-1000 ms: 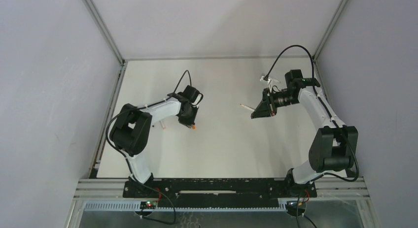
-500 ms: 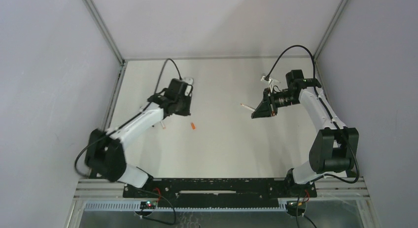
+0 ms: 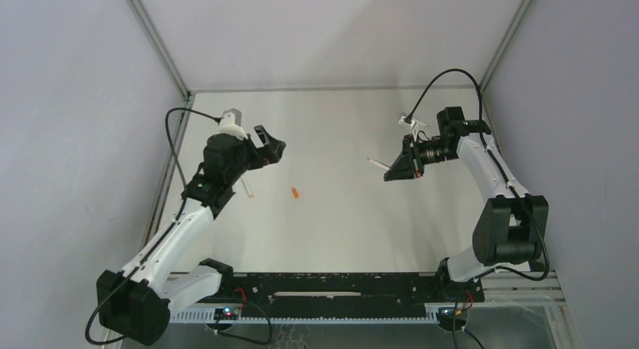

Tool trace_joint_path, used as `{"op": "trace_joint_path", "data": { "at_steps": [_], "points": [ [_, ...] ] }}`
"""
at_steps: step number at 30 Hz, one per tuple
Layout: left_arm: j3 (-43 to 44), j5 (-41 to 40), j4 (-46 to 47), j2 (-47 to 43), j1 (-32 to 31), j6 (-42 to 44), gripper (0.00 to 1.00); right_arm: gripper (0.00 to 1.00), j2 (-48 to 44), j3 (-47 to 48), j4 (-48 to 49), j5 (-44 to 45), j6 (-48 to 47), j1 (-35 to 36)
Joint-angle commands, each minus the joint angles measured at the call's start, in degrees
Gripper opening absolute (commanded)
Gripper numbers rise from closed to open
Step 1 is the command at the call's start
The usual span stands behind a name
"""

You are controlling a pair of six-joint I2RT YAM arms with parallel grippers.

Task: Insert the pens into the pen caps
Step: Pick up the pen cap from the center of the board.

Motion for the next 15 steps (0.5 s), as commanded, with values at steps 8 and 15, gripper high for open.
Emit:
{"op": "trace_joint_path", "data": {
  "at_steps": [8,15],
  "points": [
    [-4.6,2.3,-4.8,15.2,-1.1,-23.6,0.61,0.00,-2.4,-0.5,1.4,-1.7,-0.7,-0.2],
    [10.1,-9.2,-25.8,31.6,-8.3,-27.4,0.44,0.00,-2.9,-1.1,2.1,-1.6,-0.3,-0.2]
  ]
}}
